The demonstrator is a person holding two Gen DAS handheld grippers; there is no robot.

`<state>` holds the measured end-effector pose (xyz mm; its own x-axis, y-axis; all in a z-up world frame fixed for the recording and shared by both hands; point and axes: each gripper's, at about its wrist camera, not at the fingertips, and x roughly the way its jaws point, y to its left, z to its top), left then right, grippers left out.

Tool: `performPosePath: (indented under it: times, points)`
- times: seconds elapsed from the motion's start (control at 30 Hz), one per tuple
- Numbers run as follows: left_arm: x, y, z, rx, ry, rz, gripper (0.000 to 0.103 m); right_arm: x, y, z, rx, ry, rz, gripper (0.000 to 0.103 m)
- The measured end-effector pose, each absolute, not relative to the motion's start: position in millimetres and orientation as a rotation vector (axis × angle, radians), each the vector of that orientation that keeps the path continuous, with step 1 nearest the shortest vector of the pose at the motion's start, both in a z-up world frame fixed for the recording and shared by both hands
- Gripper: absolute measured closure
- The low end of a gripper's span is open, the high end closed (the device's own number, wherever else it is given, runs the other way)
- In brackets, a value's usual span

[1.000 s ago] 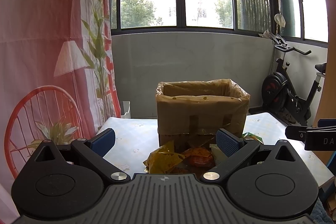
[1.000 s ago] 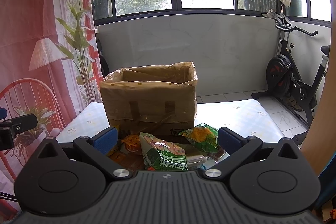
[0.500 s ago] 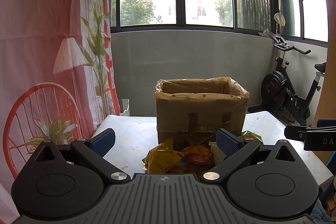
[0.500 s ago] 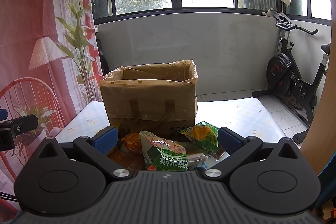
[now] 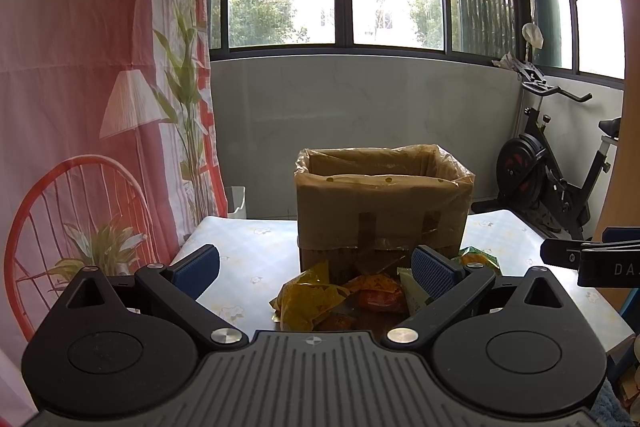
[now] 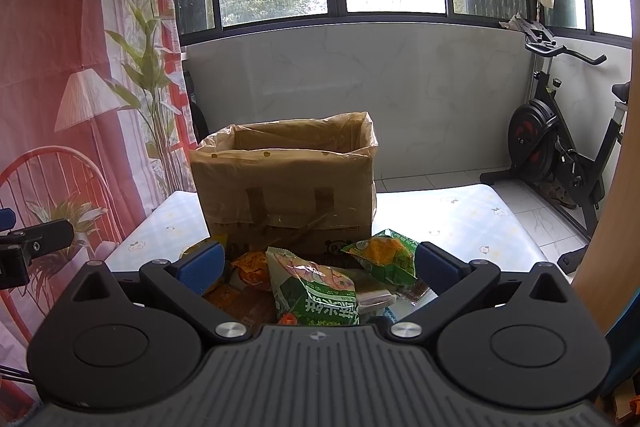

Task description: Organize snacks

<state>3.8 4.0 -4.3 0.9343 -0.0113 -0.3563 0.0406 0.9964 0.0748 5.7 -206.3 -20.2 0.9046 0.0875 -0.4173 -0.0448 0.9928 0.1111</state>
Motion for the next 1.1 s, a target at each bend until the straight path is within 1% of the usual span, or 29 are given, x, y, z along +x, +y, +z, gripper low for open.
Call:
performPosePath:
  times: [0.6, 0.83, 1.1]
  points:
    - [2, 3, -7, 0.068, 0.350, -0.040, 0.000, 6, -207, -28, 0.122, 0.440, 0.071, 0.000]
    - [18, 10, 1, 0.055, 0.316, 0.007, 0.000, 8, -234, -22, 0.203, 0.279, 0.016, 0.000]
    - [56, 11, -11, 0.061, 0.311, 0.048, 0.000, 39, -232, -34, 0.179, 0.189, 0.022, 0.000]
